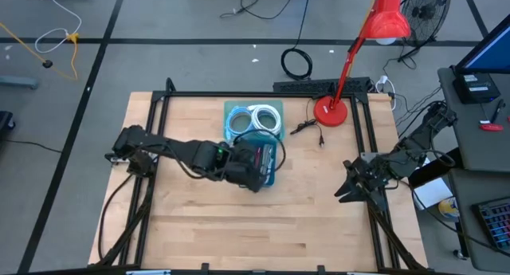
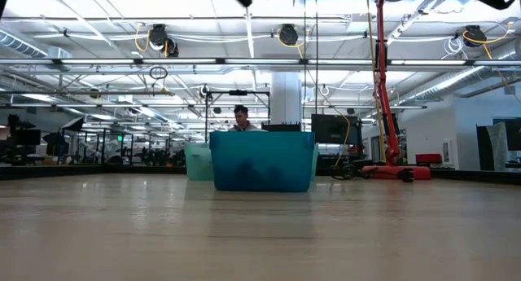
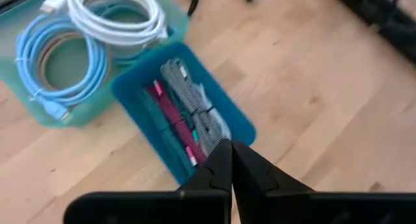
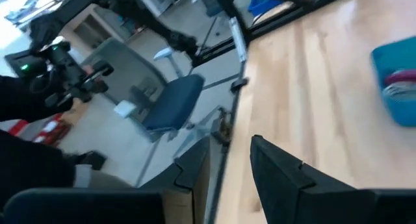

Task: Pick & Place USB Port
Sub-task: Return to Home Position

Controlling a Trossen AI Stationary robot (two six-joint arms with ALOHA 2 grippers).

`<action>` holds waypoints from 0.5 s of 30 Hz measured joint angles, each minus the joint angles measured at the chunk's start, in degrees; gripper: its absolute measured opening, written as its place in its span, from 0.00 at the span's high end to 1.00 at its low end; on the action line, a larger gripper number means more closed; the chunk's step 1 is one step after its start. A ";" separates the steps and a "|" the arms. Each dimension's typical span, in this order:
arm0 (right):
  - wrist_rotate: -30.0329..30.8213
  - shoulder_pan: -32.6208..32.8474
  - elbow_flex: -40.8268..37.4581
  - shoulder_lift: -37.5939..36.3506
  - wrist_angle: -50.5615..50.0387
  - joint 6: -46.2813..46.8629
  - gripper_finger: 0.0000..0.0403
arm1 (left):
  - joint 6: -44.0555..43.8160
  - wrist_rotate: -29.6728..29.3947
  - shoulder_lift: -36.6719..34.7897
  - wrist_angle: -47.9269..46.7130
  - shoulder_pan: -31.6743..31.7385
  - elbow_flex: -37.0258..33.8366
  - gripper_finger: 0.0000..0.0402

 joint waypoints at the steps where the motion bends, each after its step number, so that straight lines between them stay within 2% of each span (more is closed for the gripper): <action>1: 1.12 0.02 0.00 0.00 0.00 -0.73 0.75 | -0.42 -0.08 -0.07 0.04 -0.25 -1.14 0.99; 4: 4.51 -0.02 0.00 0.00 0.00 -1.84 0.75 | -1.60 0.43 -1.79 1.35 -1.01 -6.87 0.99; 6: 6.90 -0.02 0.00 0.00 0.04 -1.77 0.75 | -1.93 1.47 -4.56 6.98 -1.30 -12.84 1.00; 8: 8.24 -0.05 0.00 0.00 -0.02 -1.84 0.75 | -2.49 2.87 -7.89 15.49 -1.88 -20.42 1.00; 11: 9.96 -0.42 0.00 0.02 -0.02 -2.09 0.75 | -2.59 7.81 -11.82 34.29 -2.46 -32.62 1.00; 14: 12.28 -1.40 0.00 0.01 -0.02 -2.26 0.75 | -2.58 14.78 -12.58 50.18 -3.36 -41.94 1.00; 15: 13.21 -1.73 0.00 0.03 -0.07 -2.32 0.75 | -2.61 16.49 -12.44 52.69 -3.91 -44.09 1.00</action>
